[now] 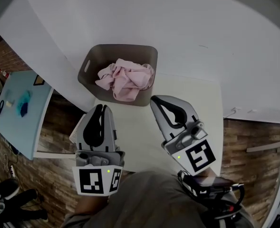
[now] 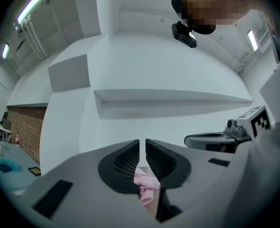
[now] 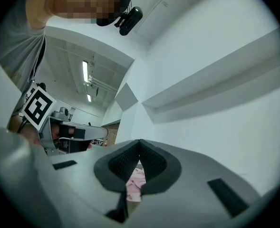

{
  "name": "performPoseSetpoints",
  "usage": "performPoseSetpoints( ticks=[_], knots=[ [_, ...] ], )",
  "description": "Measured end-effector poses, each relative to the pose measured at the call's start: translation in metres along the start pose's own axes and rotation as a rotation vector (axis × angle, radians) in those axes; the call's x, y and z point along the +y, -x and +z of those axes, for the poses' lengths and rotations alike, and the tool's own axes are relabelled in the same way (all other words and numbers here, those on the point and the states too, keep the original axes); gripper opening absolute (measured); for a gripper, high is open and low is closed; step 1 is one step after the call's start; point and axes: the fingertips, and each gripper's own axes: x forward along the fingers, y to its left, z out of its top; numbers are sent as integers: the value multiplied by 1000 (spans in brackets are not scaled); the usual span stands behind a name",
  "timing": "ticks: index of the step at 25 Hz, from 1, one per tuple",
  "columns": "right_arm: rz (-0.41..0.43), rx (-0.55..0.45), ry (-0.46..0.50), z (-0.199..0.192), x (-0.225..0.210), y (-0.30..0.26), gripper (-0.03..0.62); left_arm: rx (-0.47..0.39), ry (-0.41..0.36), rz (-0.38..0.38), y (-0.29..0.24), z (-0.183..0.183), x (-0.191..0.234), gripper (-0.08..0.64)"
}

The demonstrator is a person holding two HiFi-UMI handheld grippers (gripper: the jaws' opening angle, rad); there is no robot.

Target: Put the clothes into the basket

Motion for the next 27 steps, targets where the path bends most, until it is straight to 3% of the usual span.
performPoseSetpoints(
  ticks=[27],
  knots=[
    [-36,-5,-31,-3,-20,-6,6,22,14,-31,-20,-10,-4,48]
  ],
)
